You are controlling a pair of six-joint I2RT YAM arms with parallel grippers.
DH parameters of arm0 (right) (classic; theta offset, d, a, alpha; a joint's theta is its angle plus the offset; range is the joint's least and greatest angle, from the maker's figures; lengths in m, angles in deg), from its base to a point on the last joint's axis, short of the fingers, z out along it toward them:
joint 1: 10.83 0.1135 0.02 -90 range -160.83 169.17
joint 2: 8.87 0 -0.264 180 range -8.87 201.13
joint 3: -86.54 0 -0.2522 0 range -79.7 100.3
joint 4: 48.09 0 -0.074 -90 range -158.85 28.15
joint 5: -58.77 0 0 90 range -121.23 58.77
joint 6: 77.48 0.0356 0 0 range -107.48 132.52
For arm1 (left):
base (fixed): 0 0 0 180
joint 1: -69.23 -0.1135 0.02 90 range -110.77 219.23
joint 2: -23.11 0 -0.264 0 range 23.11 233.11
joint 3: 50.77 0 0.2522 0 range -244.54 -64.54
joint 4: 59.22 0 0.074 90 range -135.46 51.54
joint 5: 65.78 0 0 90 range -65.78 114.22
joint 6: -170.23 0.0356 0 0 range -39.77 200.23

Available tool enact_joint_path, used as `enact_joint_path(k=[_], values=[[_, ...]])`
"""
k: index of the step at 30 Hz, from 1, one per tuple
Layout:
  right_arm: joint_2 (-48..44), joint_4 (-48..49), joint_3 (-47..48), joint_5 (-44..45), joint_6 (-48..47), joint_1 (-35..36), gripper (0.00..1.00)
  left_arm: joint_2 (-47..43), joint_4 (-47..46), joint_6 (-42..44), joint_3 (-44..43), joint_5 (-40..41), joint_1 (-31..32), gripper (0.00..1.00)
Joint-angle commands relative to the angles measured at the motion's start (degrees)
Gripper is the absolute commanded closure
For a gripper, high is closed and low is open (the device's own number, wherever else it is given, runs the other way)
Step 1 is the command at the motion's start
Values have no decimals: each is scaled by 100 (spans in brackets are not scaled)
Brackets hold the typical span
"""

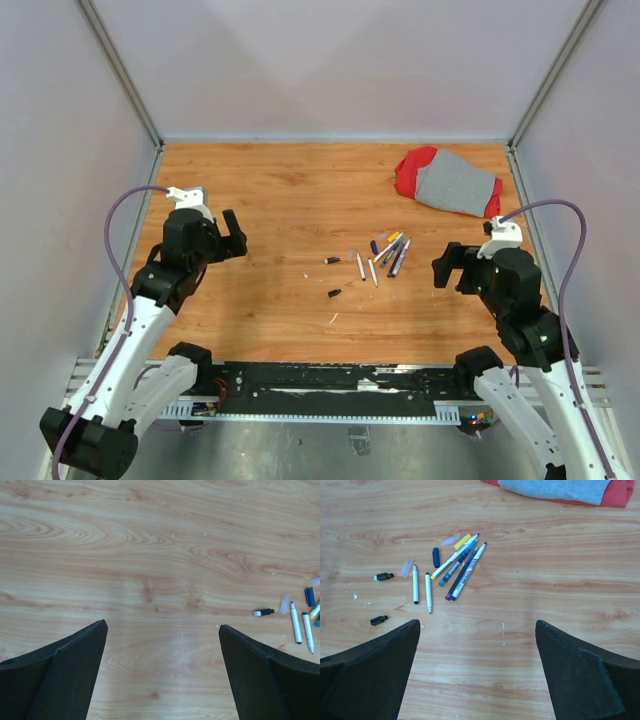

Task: Insert the pens into the pen caps
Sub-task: Pick up the pen from the center of the board.

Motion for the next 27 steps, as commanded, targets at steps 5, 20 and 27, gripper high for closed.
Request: enact_joint_path(k=[5, 20, 27], values=[[210, -291, 230, -160, -40, -240, 1, 121, -297, -224, -89, -489, -211, 0], [843, -564, 83, -118, 525, -311, 2, 1055, -679, -419, -52, -673, 209, 0], [769, -526, -216, -40, 759, -325, 1, 1898, -1485, -607, -55, -286, 1671, 0]])
